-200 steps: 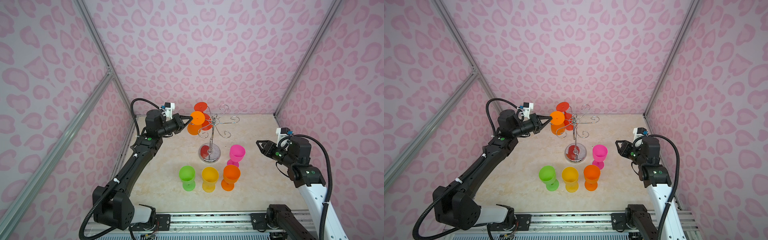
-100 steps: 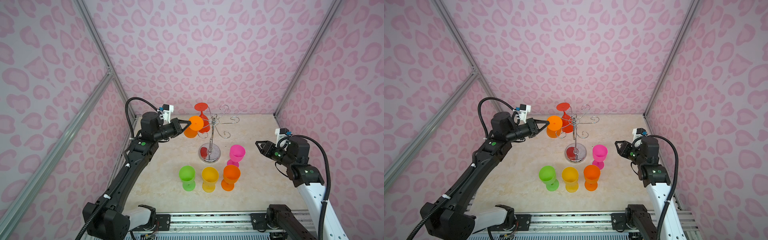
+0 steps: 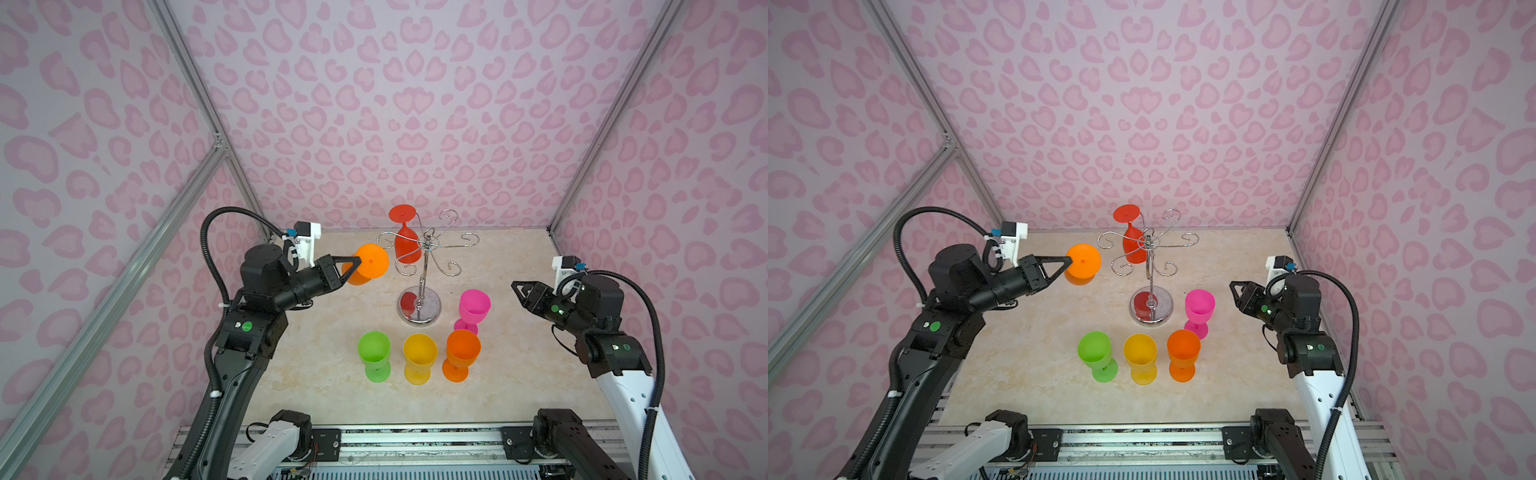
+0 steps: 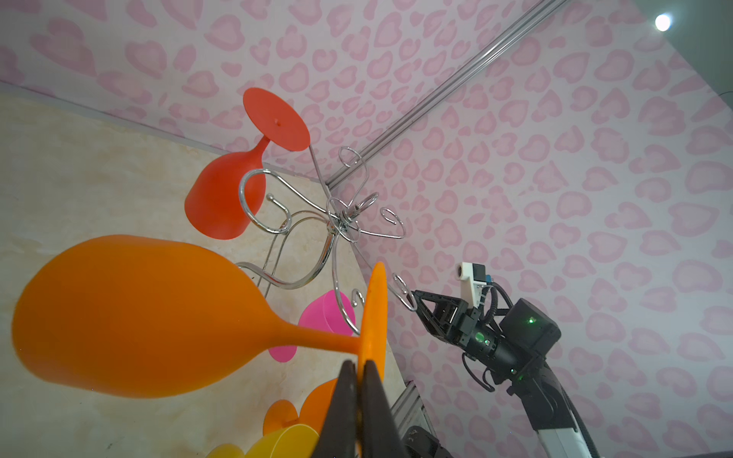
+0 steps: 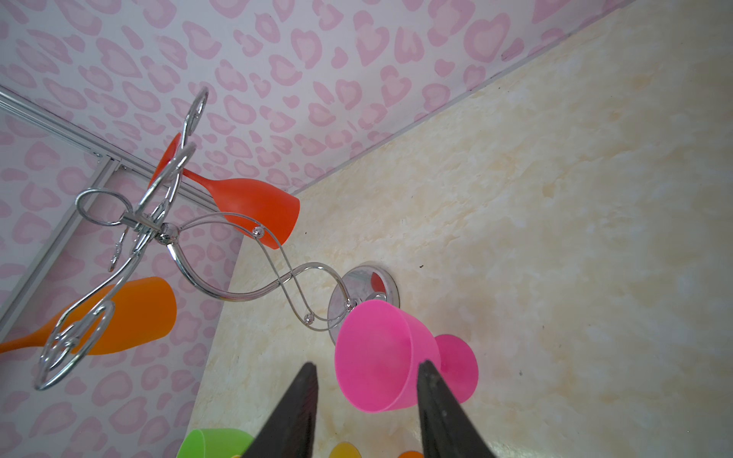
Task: Take the wine glass off the wine glass rack
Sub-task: 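Lift the orange glass off the hook with the left gripper while the right gripper approaches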
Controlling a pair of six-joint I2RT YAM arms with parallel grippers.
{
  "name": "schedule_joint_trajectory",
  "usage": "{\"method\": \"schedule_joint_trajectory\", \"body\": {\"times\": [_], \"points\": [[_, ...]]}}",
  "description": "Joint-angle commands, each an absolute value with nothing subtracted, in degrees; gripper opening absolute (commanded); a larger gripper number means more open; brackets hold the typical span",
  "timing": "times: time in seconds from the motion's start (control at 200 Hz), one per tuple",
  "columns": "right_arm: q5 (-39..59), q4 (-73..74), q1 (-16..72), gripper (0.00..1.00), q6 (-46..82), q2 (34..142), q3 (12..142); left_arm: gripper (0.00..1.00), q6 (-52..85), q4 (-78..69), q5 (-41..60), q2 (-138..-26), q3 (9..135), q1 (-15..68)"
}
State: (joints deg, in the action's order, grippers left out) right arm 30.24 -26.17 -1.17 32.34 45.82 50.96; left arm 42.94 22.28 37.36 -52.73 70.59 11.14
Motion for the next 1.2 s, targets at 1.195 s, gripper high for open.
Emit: {"method": "schedule_joint_trajectory", "body": {"times": [1.195], "points": [[42.7, 82.9, 13.2, 0.49, 83.2, 67.9, 42.6, 0.02, 103.2, -75.7, 34.1, -72.8, 59.1, 32.1]]}}
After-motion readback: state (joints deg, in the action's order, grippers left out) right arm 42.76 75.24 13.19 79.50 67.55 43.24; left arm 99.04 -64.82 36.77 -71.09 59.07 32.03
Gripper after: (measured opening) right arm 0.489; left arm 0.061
